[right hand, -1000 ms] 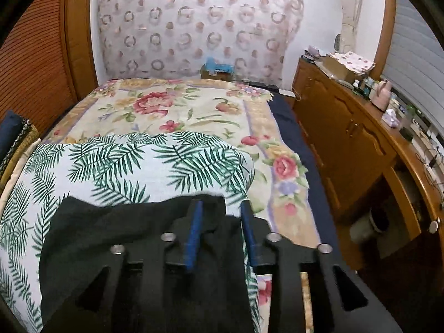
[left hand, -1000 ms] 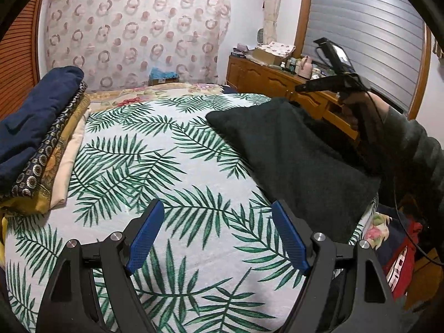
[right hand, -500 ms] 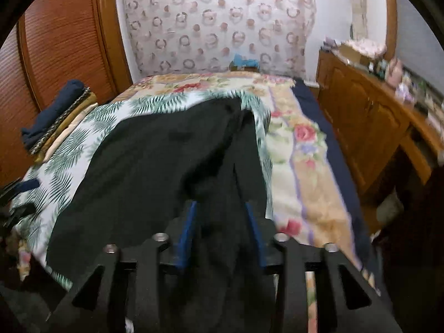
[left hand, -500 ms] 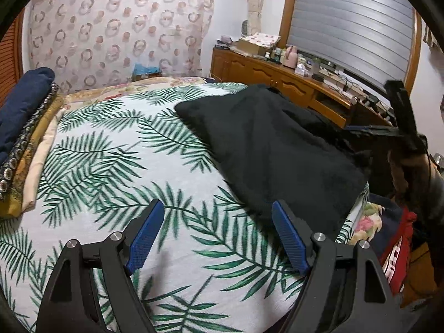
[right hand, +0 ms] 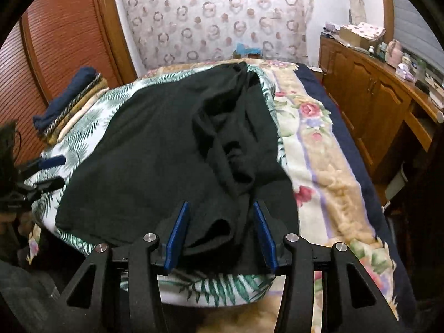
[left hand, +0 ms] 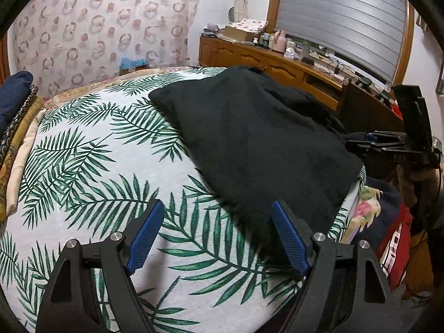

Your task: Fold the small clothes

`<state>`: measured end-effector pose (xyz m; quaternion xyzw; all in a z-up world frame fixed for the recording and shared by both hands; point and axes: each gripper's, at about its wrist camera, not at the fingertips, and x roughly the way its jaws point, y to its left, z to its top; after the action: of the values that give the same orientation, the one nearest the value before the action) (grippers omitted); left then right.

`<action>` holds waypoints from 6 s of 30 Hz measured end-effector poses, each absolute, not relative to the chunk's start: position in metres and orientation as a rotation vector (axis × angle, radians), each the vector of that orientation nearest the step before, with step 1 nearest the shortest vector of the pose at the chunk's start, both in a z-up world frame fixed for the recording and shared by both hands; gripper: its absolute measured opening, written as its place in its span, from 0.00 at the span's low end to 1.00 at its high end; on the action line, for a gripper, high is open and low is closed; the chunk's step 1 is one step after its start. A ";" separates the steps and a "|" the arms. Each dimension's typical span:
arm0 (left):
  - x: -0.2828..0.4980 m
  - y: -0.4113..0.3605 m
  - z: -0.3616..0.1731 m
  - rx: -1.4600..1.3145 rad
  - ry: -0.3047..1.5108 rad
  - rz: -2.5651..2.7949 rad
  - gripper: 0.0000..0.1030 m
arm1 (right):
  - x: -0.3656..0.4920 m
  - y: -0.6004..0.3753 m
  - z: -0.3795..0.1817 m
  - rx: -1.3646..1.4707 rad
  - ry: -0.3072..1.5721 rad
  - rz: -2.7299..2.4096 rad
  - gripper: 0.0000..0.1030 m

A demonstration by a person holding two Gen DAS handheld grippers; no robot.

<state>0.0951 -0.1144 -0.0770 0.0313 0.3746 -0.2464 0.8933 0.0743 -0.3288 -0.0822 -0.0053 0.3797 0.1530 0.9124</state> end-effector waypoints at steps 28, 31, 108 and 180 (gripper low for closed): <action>0.074 -0.143 -0.088 0.040 0.828 -0.649 0.52 | 0.061 -0.344 -0.082 0.029 0.727 0.184 0.54; 0.072 -0.147 -0.090 0.047 0.835 -0.651 0.52 | 0.064 -0.347 -0.086 0.059 0.729 0.177 0.61; 0.266 -0.104 -0.036 -0.027 0.740 -0.510 0.77 | 0.281 -0.319 0.009 -0.027 0.546 0.329 0.53; 0.230 -0.084 0.005 -0.196 0.600 -0.592 0.10 | 0.270 -0.284 0.019 -0.031 0.622 0.483 0.23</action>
<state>0.2305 -0.0837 0.0055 -0.0949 0.2908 -0.2869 0.9078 0.2700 -0.2835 0.0186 -0.0150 0.3030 0.2351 0.9234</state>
